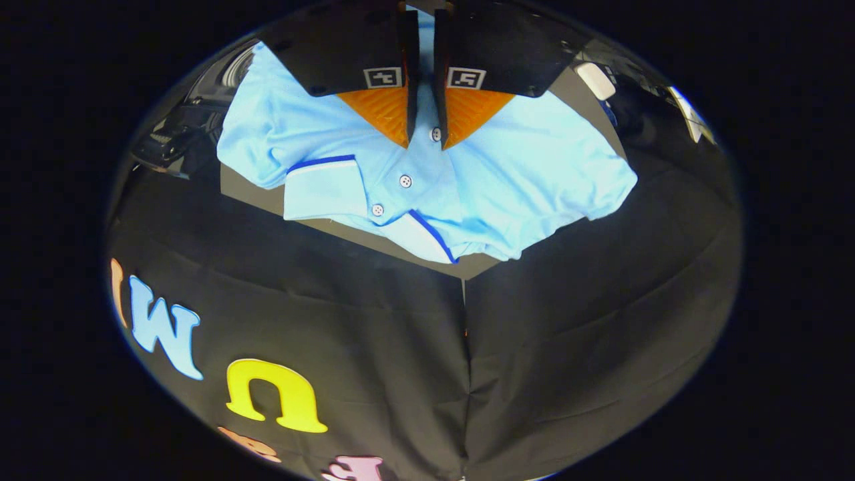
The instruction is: Put the clothes into the washing machine and then close the washing machine lid.
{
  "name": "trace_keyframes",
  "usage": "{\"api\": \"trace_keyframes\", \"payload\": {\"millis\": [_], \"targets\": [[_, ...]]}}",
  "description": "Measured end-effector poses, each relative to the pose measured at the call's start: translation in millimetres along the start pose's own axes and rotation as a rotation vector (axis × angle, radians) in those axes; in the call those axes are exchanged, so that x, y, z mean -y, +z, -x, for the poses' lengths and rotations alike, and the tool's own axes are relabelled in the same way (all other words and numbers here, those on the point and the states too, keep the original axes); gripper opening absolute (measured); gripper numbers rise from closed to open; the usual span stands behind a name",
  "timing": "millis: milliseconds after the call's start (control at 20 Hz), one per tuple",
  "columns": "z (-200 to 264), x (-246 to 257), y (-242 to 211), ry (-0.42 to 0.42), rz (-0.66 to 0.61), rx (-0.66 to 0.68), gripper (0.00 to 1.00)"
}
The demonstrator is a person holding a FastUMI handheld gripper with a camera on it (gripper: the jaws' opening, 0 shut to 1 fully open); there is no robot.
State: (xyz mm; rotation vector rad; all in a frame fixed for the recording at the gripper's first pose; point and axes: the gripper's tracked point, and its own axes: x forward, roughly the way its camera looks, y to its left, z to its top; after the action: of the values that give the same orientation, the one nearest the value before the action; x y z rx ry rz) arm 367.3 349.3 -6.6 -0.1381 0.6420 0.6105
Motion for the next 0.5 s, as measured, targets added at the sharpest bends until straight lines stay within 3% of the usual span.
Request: {"api": "trace_keyframes", "payload": {"millis": [50,100,500], "targets": [[5.0,1.3,-0.4,-0.003,-0.004,0.023,0.11],[8.2,0.5,-2.3,0.001,-0.027,0.039,0.02],[44.4,-1.4,23.4,0.029,-0.033,0.204,0.01]]}}
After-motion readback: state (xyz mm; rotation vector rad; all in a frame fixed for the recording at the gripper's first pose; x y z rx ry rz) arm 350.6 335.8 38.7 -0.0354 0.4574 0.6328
